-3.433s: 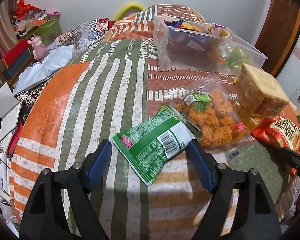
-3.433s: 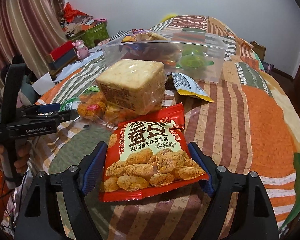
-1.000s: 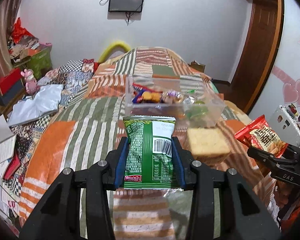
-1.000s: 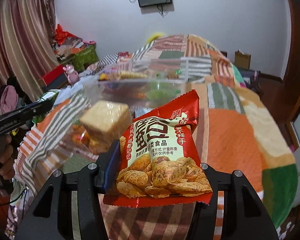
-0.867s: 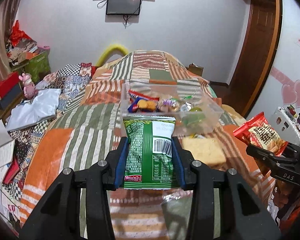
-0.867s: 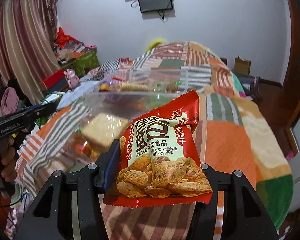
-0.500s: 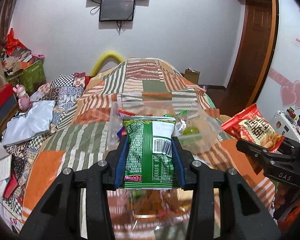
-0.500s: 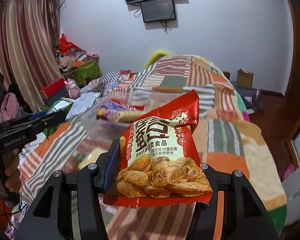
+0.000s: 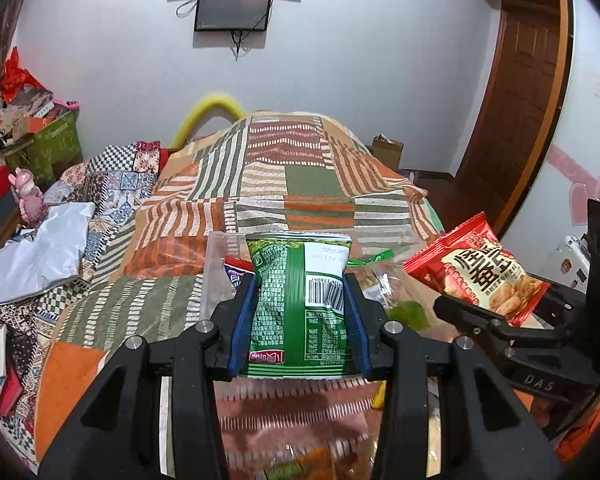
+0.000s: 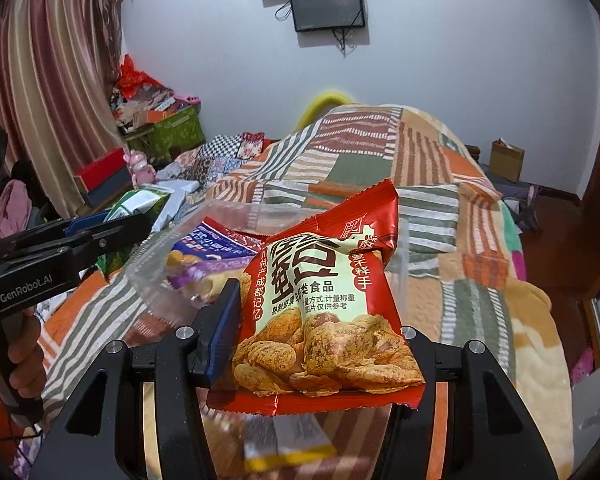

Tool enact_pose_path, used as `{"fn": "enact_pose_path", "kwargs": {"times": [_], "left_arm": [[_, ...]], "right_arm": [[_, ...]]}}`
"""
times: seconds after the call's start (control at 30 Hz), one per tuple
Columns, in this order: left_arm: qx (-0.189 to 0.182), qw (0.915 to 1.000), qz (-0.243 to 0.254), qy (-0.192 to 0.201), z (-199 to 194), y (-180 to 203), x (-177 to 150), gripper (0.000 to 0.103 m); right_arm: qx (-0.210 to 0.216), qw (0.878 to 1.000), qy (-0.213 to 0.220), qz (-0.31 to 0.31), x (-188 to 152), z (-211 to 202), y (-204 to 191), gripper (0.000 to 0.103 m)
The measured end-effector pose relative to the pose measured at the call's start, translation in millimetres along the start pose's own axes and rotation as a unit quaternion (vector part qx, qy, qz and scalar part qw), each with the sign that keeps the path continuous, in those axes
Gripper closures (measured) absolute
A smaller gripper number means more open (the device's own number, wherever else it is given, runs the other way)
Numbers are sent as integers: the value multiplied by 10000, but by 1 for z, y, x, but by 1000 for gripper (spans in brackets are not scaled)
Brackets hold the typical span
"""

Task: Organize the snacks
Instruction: 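Carry both bags over the clear box and open both tools to drop them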

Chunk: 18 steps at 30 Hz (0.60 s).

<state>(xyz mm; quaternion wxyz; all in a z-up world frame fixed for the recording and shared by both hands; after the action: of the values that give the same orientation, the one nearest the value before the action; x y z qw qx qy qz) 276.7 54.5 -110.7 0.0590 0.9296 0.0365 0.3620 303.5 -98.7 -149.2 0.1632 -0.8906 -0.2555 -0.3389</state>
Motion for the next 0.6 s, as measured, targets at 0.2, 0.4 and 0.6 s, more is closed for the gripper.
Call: {"fn": "enact_pose_path", "kwargs": {"times": [0.2,0.4,0.6], "left_arm": [[-100,9993,-105,-334,38,-8,8,61],[-118,9984,-179,-515,63,-11,9,61],[-140,9976,-177,-657,74,-9,8,61]], "right_arm": [[43,9996,-256,-87,9,30,2,53],[-52,9988,-468,-112,8,54,5,53],[-20,9987,-499,-112,10,57,6,51]]}}
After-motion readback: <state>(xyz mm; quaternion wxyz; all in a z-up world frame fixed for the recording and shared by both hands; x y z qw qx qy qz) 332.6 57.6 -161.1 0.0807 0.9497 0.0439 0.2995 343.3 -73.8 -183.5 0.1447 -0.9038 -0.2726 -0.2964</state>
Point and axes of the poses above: each gripper's, at about its wrist camera, not at the fingertips, and z roughly the way its jaws point, y to its right, x to its top, the point moved 5 cm from there along z, roughly the way its jaws point, and after that the axes turned 9 degrees about -y, right-handed, at the moved point
